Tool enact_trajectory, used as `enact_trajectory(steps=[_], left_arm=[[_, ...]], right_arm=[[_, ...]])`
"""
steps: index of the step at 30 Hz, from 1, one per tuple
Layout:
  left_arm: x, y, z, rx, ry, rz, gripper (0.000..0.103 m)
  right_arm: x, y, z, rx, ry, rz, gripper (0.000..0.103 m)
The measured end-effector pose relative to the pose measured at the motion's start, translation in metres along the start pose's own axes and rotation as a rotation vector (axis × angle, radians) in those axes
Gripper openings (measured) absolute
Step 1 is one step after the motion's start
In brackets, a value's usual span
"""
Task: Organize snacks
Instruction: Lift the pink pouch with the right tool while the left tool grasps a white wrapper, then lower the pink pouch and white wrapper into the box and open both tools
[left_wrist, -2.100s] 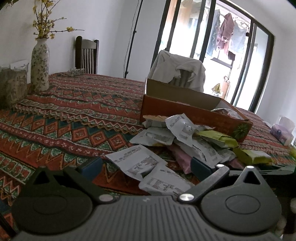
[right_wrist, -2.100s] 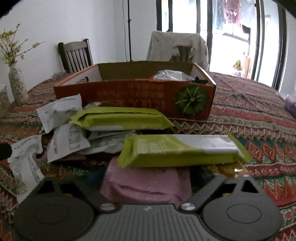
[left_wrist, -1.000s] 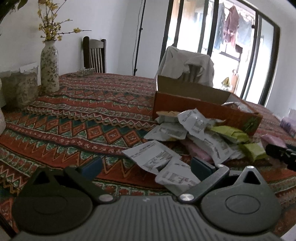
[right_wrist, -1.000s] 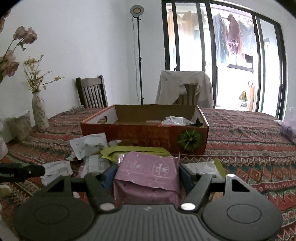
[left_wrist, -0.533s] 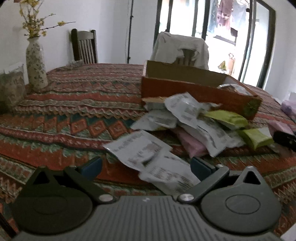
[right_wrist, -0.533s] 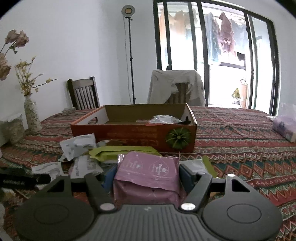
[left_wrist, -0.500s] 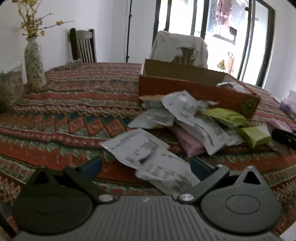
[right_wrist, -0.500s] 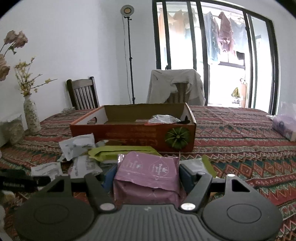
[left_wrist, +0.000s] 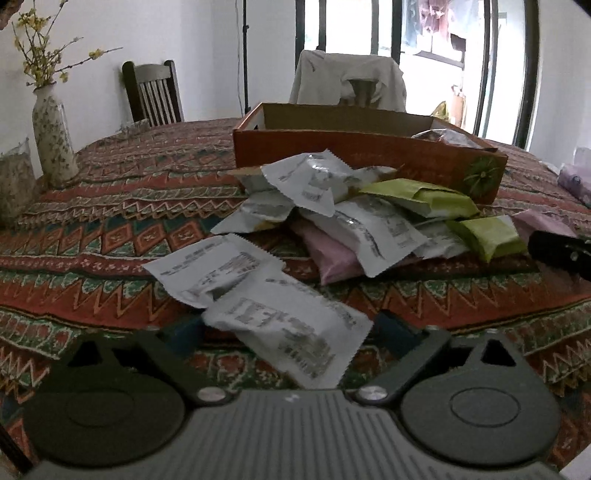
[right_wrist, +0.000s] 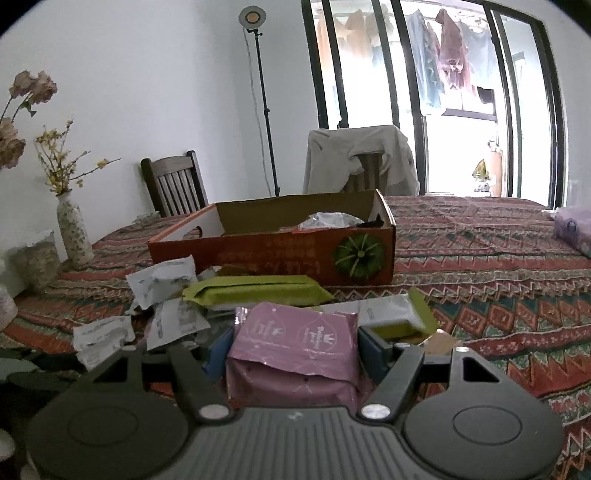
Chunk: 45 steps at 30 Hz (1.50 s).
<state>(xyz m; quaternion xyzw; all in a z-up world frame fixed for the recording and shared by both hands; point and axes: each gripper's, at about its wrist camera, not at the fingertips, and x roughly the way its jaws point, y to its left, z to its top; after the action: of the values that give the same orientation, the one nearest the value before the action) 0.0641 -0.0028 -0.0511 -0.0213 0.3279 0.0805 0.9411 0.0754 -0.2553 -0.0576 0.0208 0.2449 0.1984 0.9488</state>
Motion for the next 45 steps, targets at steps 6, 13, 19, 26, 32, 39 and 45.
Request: enact_trajectory(steps=[6,13,19,26,32,39,45], left_arm=[[-0.008,0.003,-0.002,-0.019,-0.020,-0.015,0.074],[-0.023,0.005,-0.007,-0.001,-0.063,-0.030,0.055],[-0.044,0.000,-0.010,0.037,-0.134,-0.017,0.052],[-0.059,0.002,-0.007,0.054,-0.186,-0.017,0.034],[-0.067,0.006,-0.006,0.055,-0.217,-0.033,0.012],[-0.074,0.009,0.000,0.057,-0.264,-0.040,0.008],[-0.089,0.011,0.015,0.068,-0.340,-0.050,0.006]], right_arm=[[-0.004,-0.003,-0.001,0.010,-0.005,0.004,0.071],[-0.009,-0.001,-0.003,0.010,-0.009,0.014,0.071],[-0.016,0.002,-0.004,0.001,-0.017,0.018,0.071],[-0.021,0.005,-0.003,-0.008,-0.026,0.017,0.071],[-0.024,0.006,-0.003,-0.012,-0.028,0.011,0.071],[-0.024,0.009,-0.002,-0.021,-0.028,0.007,0.071],[-0.023,0.010,0.004,-0.032,-0.041,0.002,0.071]])
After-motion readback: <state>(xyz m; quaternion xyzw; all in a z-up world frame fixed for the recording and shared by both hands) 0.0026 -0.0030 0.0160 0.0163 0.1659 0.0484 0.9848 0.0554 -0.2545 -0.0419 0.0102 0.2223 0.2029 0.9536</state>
